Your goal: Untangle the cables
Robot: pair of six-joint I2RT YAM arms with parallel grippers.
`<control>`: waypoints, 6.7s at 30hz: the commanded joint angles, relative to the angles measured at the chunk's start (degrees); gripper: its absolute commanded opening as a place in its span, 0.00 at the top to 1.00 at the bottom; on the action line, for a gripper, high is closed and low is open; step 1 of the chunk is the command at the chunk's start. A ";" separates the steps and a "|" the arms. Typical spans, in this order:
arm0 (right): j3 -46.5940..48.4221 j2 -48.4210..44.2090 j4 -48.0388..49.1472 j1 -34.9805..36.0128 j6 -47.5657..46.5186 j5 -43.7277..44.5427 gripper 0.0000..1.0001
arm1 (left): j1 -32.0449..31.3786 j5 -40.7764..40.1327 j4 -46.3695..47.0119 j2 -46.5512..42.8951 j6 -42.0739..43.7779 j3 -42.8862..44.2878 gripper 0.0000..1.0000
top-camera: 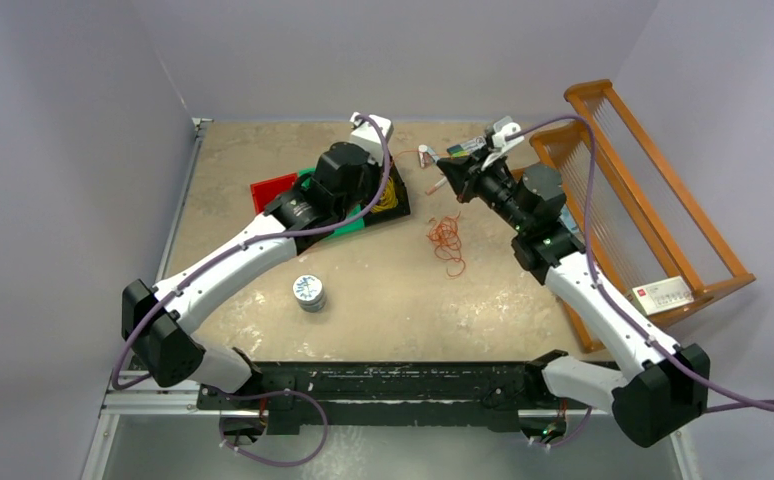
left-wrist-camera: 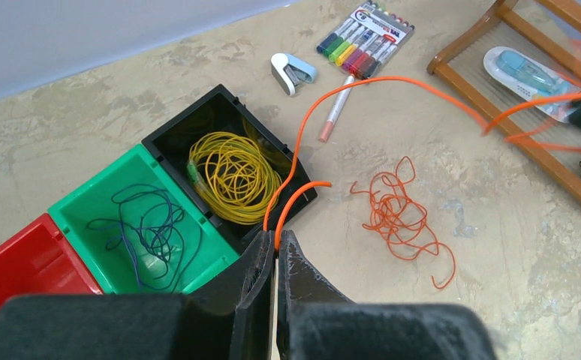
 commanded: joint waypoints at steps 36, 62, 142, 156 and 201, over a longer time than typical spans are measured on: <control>49.45 48.36 -7.34 15.59 -0.14 -16.90 1.00 | 21.98 -15.01 10.11 -11.07 -18.83 -27.59 1.00; 67.00 66.42 -10.26 17.68 1.08 -20.57 1.00 | 31.22 -7.14 23.30 -5.18 -26.59 -36.44 0.74; 74.57 75.39 -18.35 23.19 0.73 -12.80 1.00 | 31.40 -14.79 0.88 -33.50 -13.30 -27.59 0.47; 81.86 82.45 -17.04 24.00 4.56 -13.73 0.98 | 32.44 -13.63 1.05 -33.29 -13.03 -27.77 0.47; 9.54 22.07 -1.20 10.96 11.31 19.17 0.54 | 34.65 9.72 9.61 -26.14 -18.17 -29.46 0.46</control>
